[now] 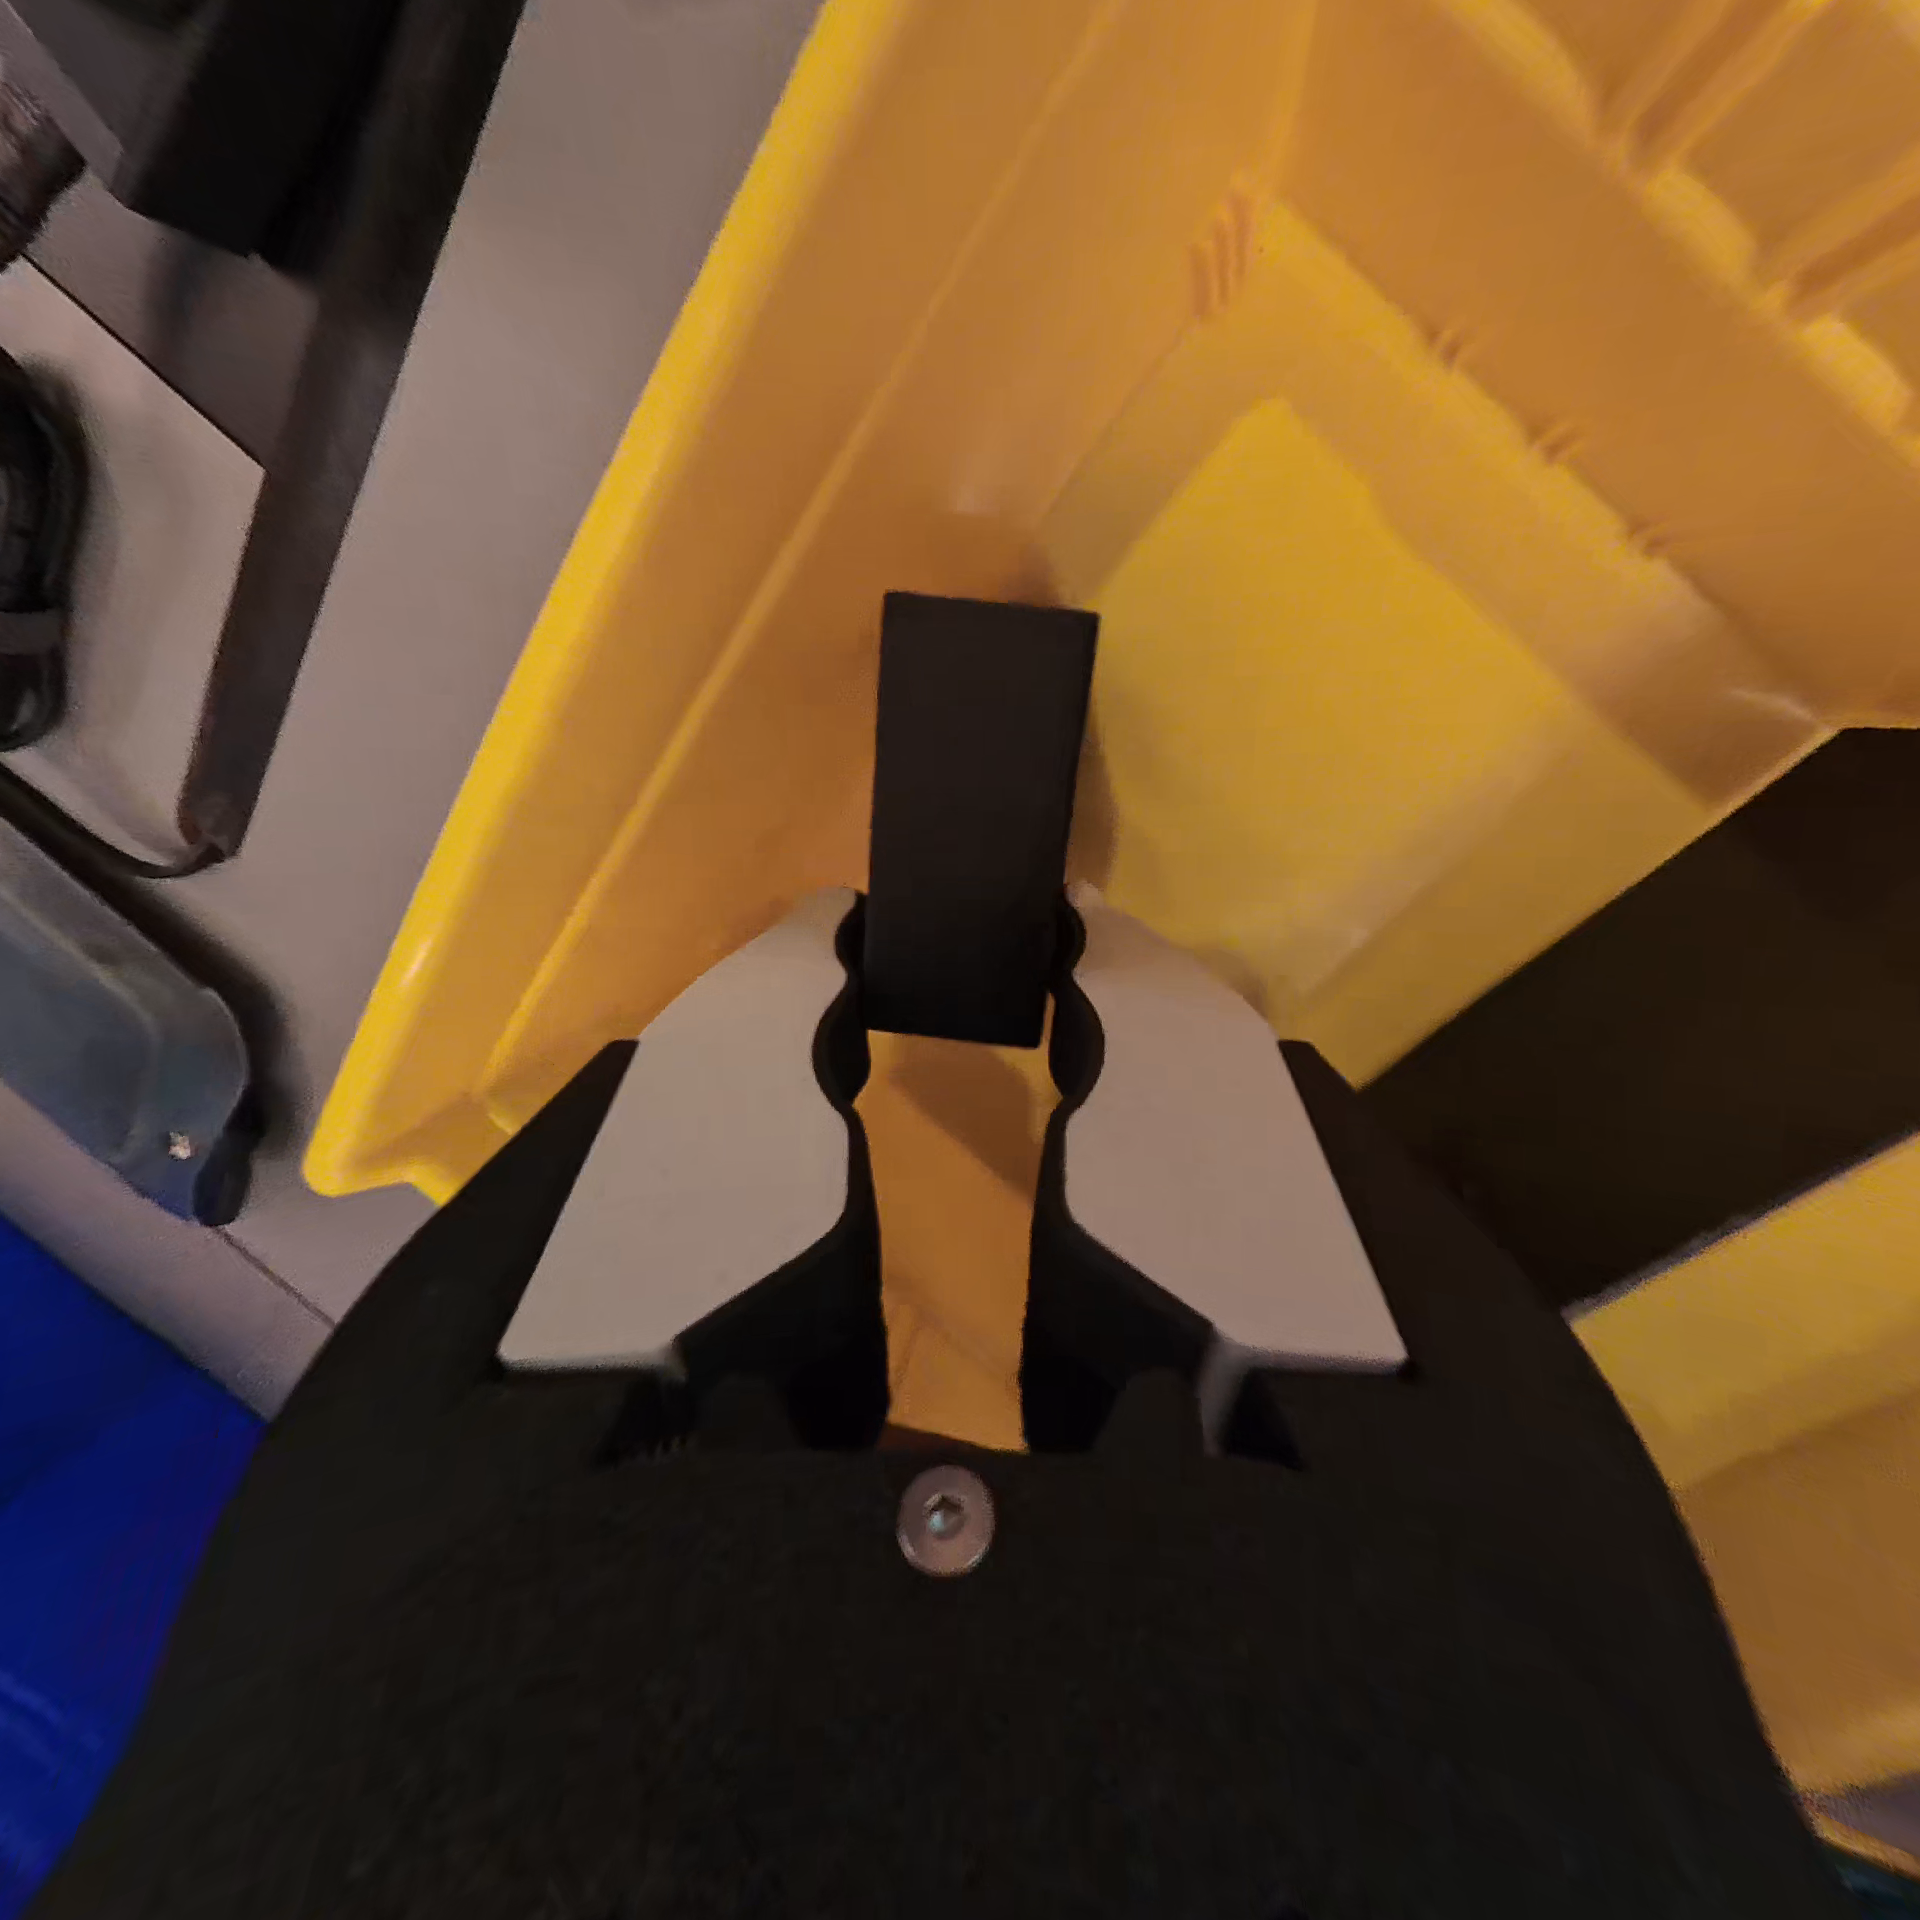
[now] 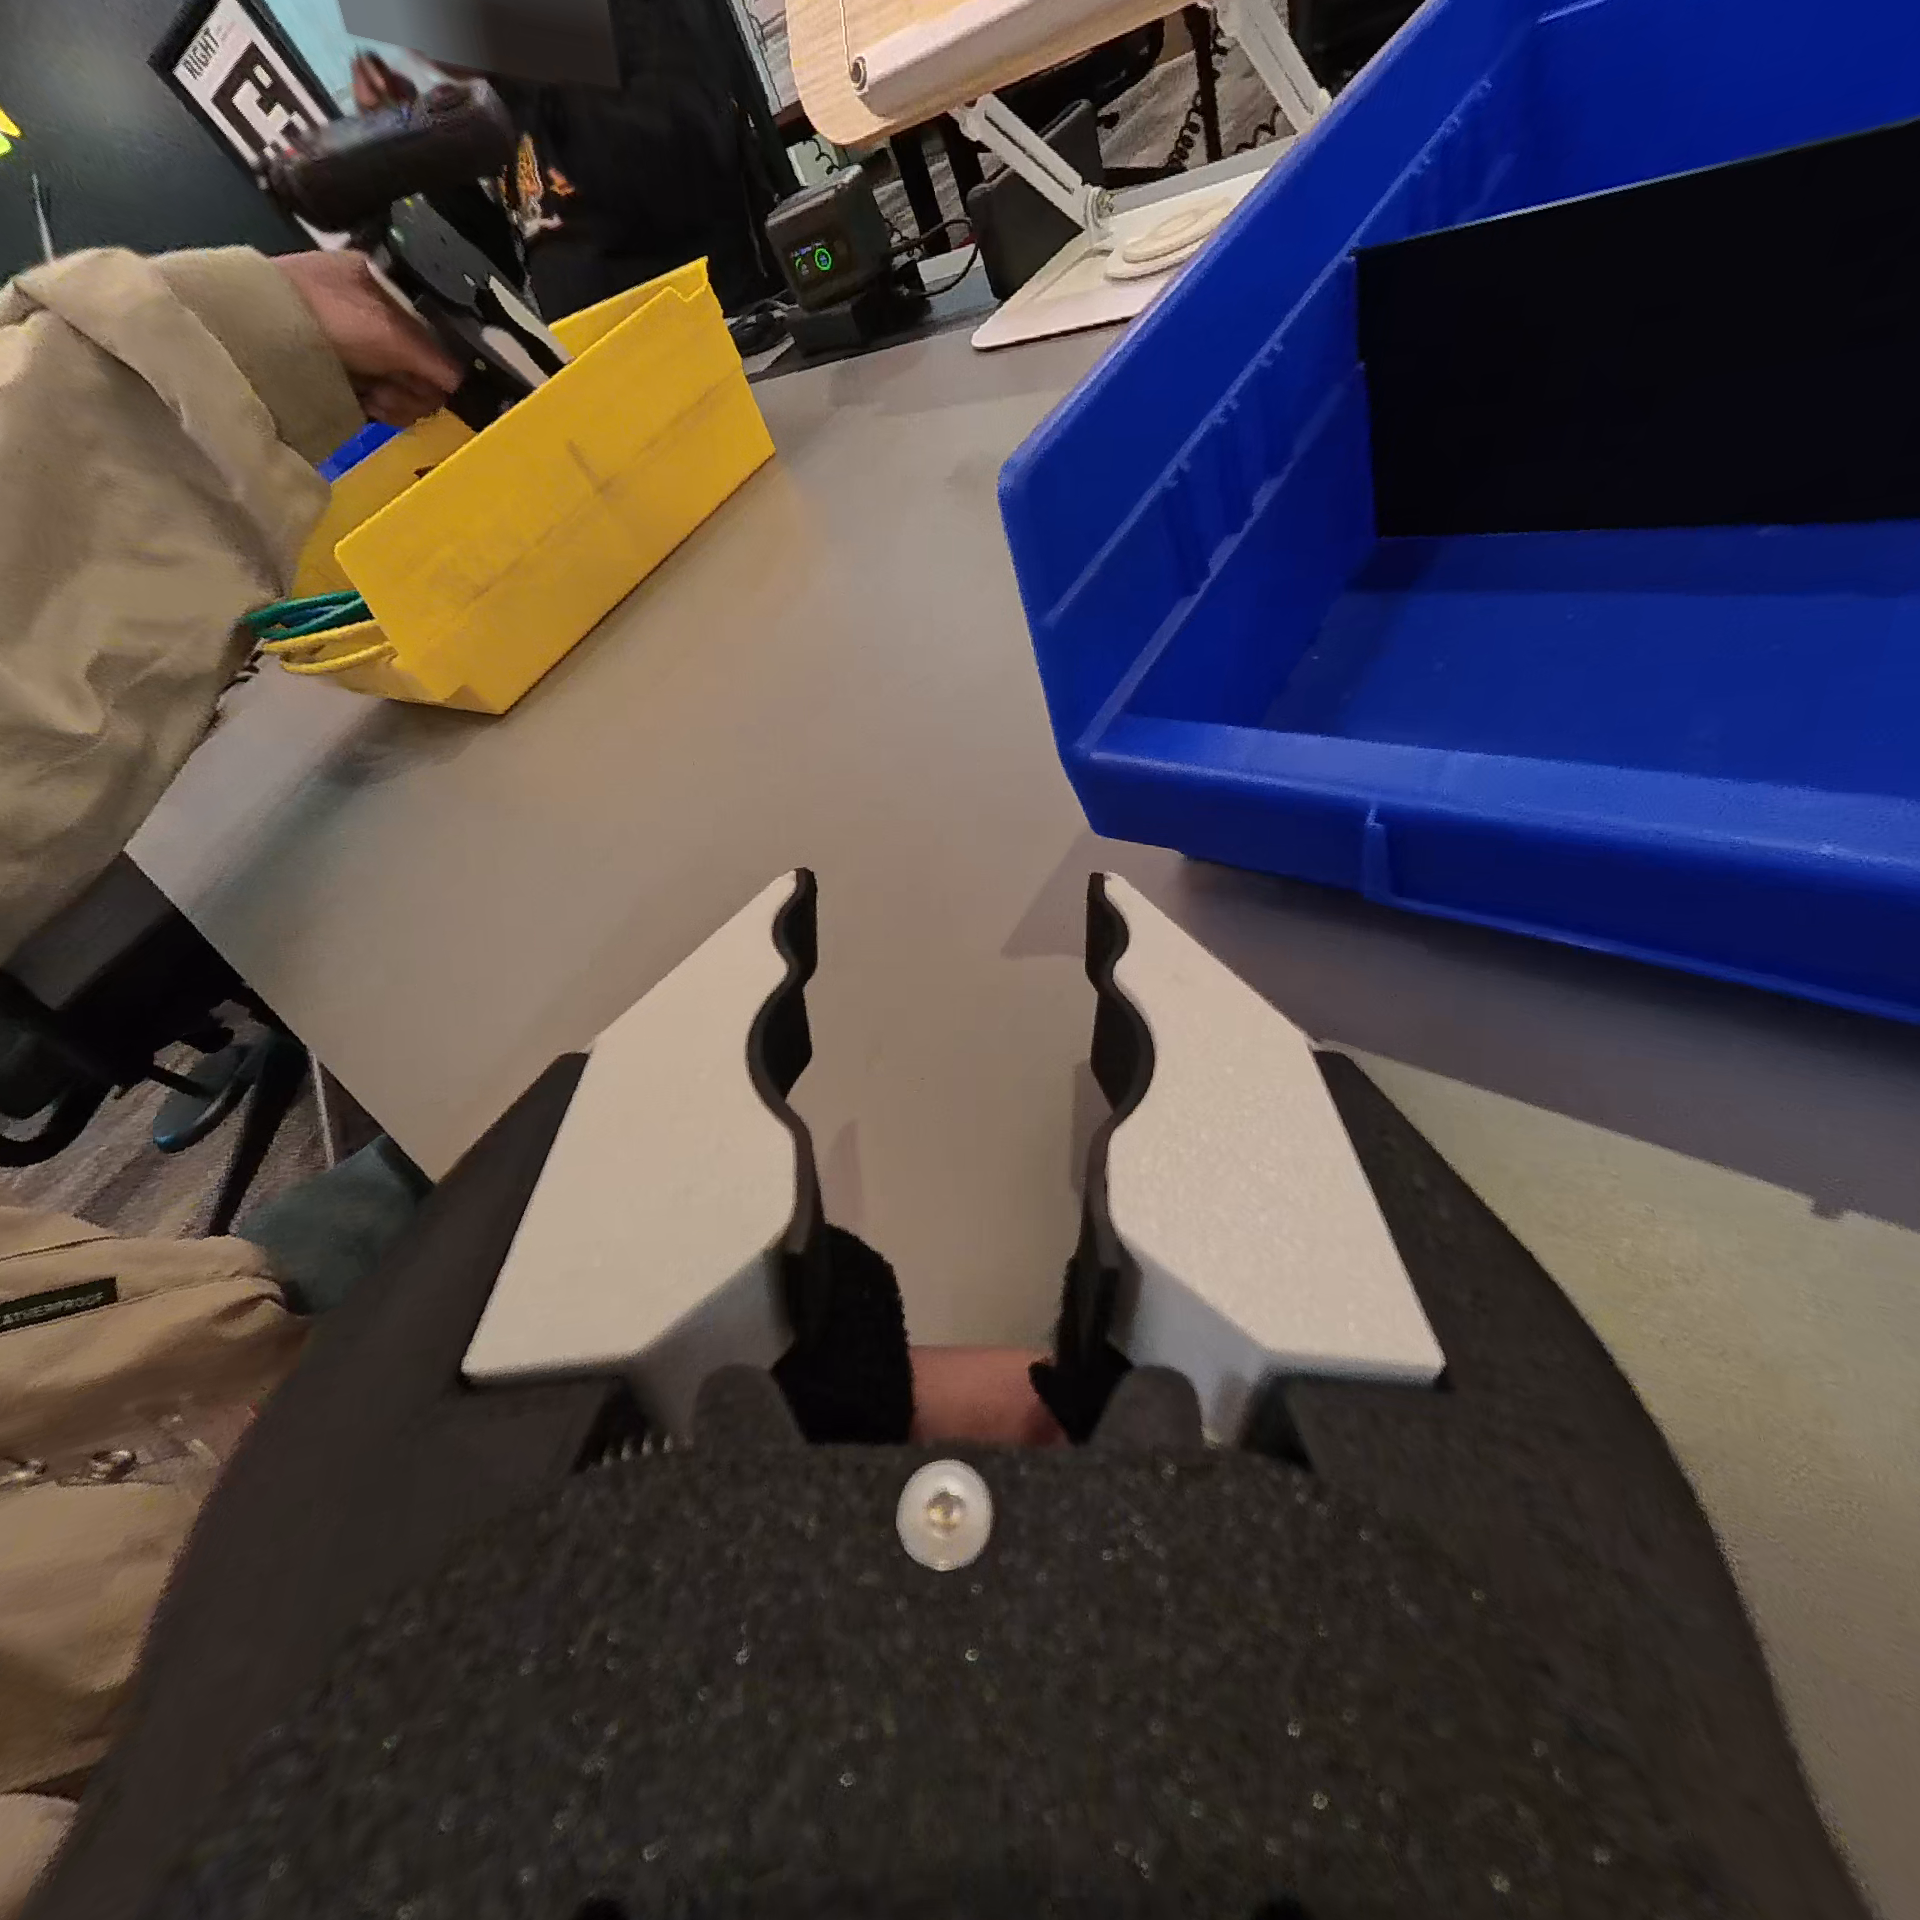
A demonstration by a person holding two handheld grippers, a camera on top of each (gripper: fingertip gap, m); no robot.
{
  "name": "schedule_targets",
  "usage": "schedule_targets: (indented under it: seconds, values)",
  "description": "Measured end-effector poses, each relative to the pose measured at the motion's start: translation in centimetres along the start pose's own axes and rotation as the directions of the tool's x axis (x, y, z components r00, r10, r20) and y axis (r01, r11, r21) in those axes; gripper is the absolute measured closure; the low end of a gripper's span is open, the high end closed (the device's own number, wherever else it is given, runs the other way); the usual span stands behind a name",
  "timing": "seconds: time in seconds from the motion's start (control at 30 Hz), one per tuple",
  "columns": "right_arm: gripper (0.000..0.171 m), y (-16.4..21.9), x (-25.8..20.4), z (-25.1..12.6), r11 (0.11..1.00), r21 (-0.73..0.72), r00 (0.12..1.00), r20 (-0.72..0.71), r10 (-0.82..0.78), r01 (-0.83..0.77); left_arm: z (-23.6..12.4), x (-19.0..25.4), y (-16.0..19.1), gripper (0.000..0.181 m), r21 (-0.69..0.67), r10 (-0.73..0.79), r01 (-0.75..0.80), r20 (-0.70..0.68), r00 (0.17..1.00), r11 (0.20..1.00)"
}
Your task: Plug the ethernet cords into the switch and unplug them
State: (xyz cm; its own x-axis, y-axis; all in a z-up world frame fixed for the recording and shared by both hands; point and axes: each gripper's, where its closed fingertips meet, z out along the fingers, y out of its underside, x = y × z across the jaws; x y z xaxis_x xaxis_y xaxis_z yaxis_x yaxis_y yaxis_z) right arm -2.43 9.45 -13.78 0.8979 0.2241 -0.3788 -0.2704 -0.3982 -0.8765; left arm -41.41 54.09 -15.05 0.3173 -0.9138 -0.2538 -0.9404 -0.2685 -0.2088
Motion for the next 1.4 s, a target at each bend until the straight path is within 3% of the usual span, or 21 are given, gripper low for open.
schedule_targets:
  seconds: [0.13, 0.3, 0.43, 0.5, 0.6, 0.73, 0.8, 0.93, 1.03, 1.2, 1.4]
  values:
    - [0.119, -0.1, -0.3, -0.1, 1.0, 0.006, 1.0, 0.012, 0.004, -0.005, -2.9, 0.6, -1.8, 0.153, 0.151, -0.054, 0.053, 0.0, 0.999, 0.987]
    - [0.119, -0.4, -1.7, -0.1, 0.998, 0.021, 0.997, 0.044, -0.058, 0.057, -10.5, 2.3, -4.9, 0.153, 0.371, -0.113, 0.079, 0.069, 0.991, 0.925]
    - [0.115, -0.3, -6.7, 0.6, 0.977, -0.111, 0.966, 0.207, -0.157, 0.183, -15.6, 7.2, -6.3, 0.153, 0.413, 0.014, -0.081, 0.162, 0.987, 0.907]
    - [0.11, -1.2, -9.2, 2.0, 0.935, -0.154, 0.927, 0.255, -0.274, 0.319, -16.9, 10.6, -7.0, 0.153, 0.406, 0.112, -0.188, 0.205, 0.972, 0.894]
    - [0.11, -5.0, -12.6, 5.4, 0.831, -0.085, 0.817, 0.266, -0.512, 0.549, -17.3, 16.9, -8.3, 0.153, 0.4, 0.267, -0.332, 0.21, 0.941, 0.854]
    - [0.113, -10.9, -17.6, 9.5, 0.769, 0.088, 0.726, 0.275, -0.63, 0.633, -15.6, 24.0, -9.5, 0.153, 0.335, 0.471, -0.517, 0.214, 0.856, 0.788]
    - [0.118, -11.7, -18.6, 11.5, 0.725, 0.112, 0.682, 0.269, -0.68, 0.679, -14.5, 26.7, -9.9, 0.153, 0.3, 0.547, -0.587, 0.214, 0.809, 0.752]
    - [0.119, -9.2, -18.8, 13.9, 0.699, 0.059, 0.641, 0.35, -0.683, 0.712, -13.5, 30.7, -10.0, 0.153, 0.288, 0.637, -0.667, 0.203, 0.744, 0.687]
    - [0.12, -6.8, -19.1, 14.0, 0.71, 0.045, 0.629, 0.426, -0.65, 0.703, -13.8, 32.1, -10.2, 0.153, 0.322, 0.644, -0.667, 0.19, 0.741, 0.672]
    - [0.14, -5.2, -18.1, 14.0, 0.67, 0.042, 0.595, 0.42, -0.685, 0.742, -14.4, 34.1, -9.8, 0.153, 0.355, 0.672, -0.672, 0.146, 0.727, 0.65]
    - [0.144, -3.0, -18.6, 13.1, 0.687, 0.045, 0.559, 0.545, -0.625, 0.725, -16.6, 38.0, -10.3, 0.154, 0.582, 0.672, -0.509, -0.091, 0.735, 0.635]
